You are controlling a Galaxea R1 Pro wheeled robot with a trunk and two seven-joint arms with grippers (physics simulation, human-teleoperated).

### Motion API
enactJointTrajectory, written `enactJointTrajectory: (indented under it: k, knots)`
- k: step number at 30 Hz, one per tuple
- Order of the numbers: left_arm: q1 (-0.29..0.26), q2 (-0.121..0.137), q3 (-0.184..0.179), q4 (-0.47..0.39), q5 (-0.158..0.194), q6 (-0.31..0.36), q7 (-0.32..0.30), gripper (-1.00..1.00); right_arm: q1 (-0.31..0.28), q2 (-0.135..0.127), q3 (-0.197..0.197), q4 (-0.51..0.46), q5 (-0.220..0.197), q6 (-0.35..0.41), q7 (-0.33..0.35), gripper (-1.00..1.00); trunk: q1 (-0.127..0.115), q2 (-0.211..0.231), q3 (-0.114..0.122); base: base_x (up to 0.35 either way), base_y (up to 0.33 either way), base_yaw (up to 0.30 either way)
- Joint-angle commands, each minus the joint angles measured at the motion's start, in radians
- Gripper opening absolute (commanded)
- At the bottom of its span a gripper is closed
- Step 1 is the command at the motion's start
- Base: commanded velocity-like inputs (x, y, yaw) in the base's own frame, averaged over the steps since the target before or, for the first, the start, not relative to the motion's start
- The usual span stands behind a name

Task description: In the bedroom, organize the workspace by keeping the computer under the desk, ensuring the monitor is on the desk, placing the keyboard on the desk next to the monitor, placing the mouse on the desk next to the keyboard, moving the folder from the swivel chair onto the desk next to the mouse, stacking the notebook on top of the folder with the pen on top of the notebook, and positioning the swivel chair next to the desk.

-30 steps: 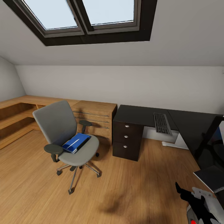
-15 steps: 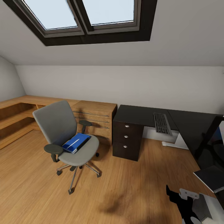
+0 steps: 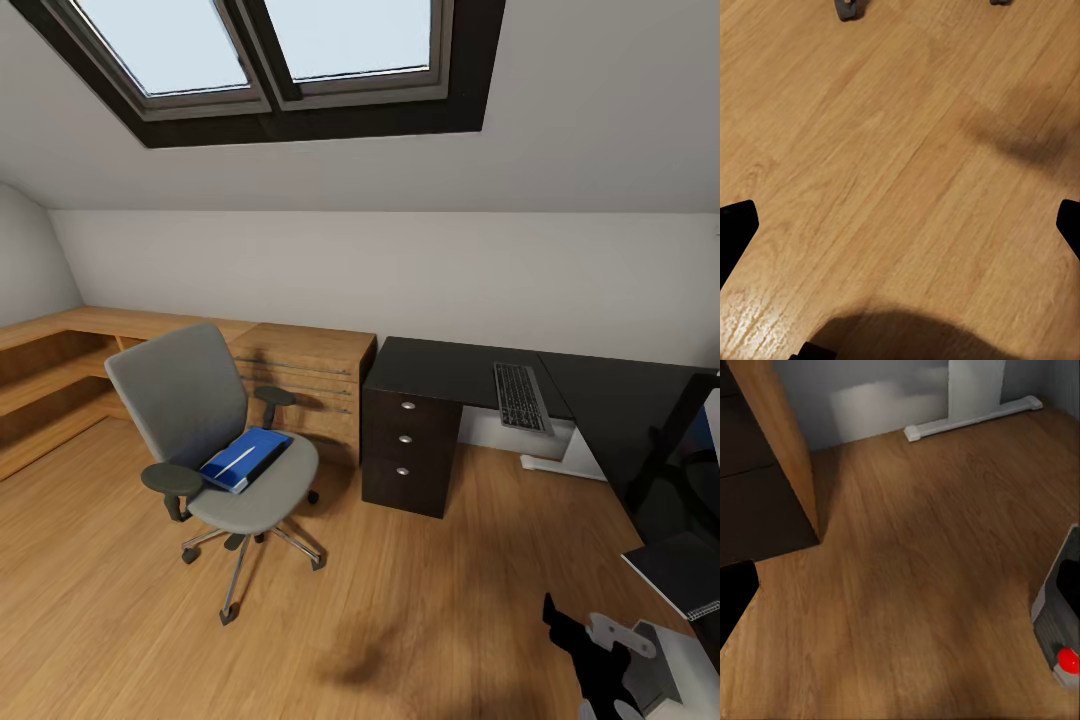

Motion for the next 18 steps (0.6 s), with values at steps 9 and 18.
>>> enactJointTrajectory:
  k: [9,18]
  knots:
    - [0.000,0.001,0.008,0.000,-0.005,-0.003,0.002,1.00,-0.001,0.013,0.024,-0.005,-0.176,-0.010,0.029,1.00,0.000,-0.001,-0.001,0.000,0.000,0.000]
    - [-0.001,0.001,0.009,0.000,-0.005,-0.003,0.002,1.00,-0.001,0.020,0.033,-0.004,-0.197,-0.011,0.106,1.00,0.000,-0.001,-0.001,0.000,0.000,0.000]
